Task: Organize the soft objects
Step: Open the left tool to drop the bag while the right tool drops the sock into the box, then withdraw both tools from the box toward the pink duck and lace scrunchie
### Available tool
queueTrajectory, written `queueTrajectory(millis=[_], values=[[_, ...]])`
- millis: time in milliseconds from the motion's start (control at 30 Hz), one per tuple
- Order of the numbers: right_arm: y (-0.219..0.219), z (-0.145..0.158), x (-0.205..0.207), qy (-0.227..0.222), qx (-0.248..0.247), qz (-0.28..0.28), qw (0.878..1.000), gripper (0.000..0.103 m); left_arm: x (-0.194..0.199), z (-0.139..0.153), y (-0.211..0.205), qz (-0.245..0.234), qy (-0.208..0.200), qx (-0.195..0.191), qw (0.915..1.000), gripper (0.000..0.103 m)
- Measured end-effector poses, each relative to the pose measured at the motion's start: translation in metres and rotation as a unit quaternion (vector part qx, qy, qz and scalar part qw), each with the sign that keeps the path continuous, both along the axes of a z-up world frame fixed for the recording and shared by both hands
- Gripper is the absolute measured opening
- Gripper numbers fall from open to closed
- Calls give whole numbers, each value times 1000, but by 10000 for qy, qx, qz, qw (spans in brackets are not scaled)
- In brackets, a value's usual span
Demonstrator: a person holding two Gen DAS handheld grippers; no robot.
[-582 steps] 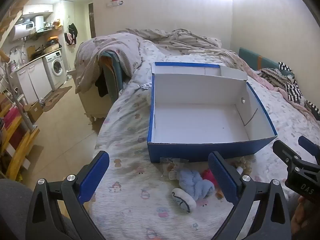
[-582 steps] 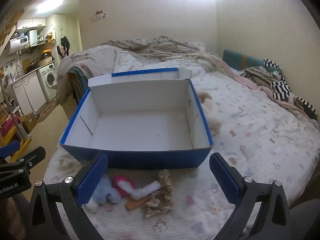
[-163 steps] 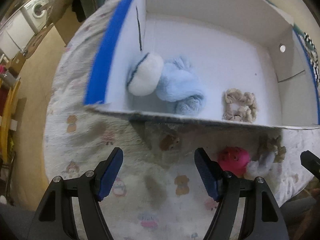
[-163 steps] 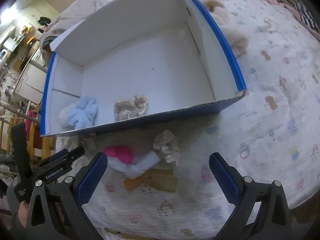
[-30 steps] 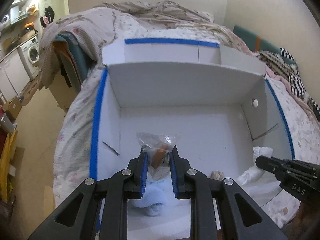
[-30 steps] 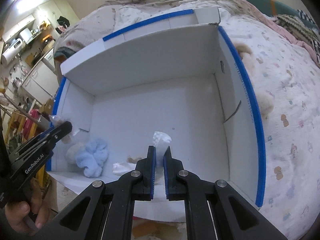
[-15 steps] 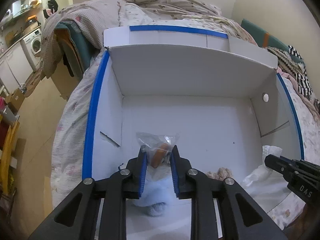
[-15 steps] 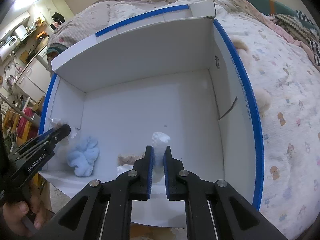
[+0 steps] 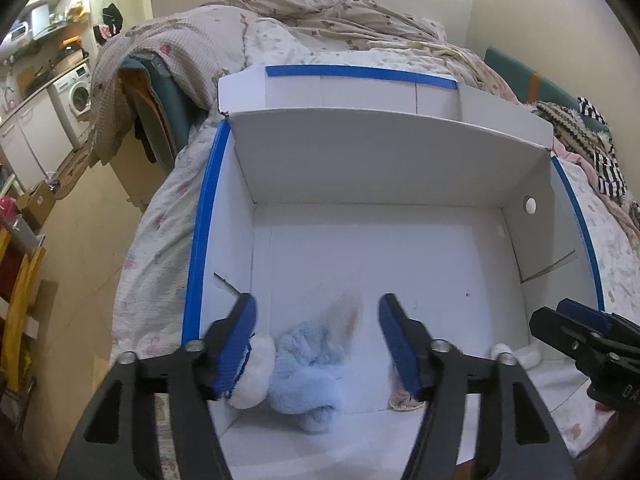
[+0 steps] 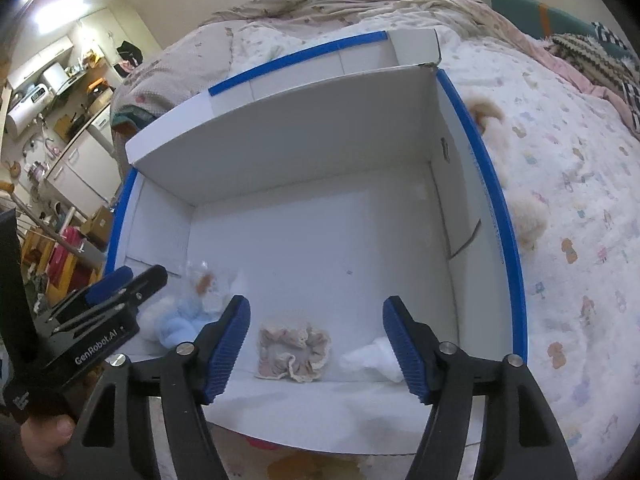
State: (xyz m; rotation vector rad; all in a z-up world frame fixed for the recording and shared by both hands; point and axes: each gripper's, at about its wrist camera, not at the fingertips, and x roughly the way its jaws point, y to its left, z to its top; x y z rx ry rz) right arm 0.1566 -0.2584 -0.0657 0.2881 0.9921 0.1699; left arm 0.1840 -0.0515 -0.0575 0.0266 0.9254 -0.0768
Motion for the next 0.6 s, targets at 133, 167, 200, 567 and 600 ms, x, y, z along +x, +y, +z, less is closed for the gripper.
queueTrajectory(millis=[133,167,200,567,600], values=[[-1,8,-3,-284,129,-63,9995,103,-2,5,1,56,-106,89,9999,65],[-1,11,-4,-404,113,-70,9991,103,-2,6,0,63,-131,105,9998,65],[0,14,-5,-475,70,-71,9988,103,-2,8,0,72,-145,111,9998,66],[1,23,-5,-737,25,-146,9972,103,-9,16,1,182,-246,217,9993,69],[1,23,-6,-728,64,-142,9972,103,-11,18,1,199,-278,240,9991,71]])
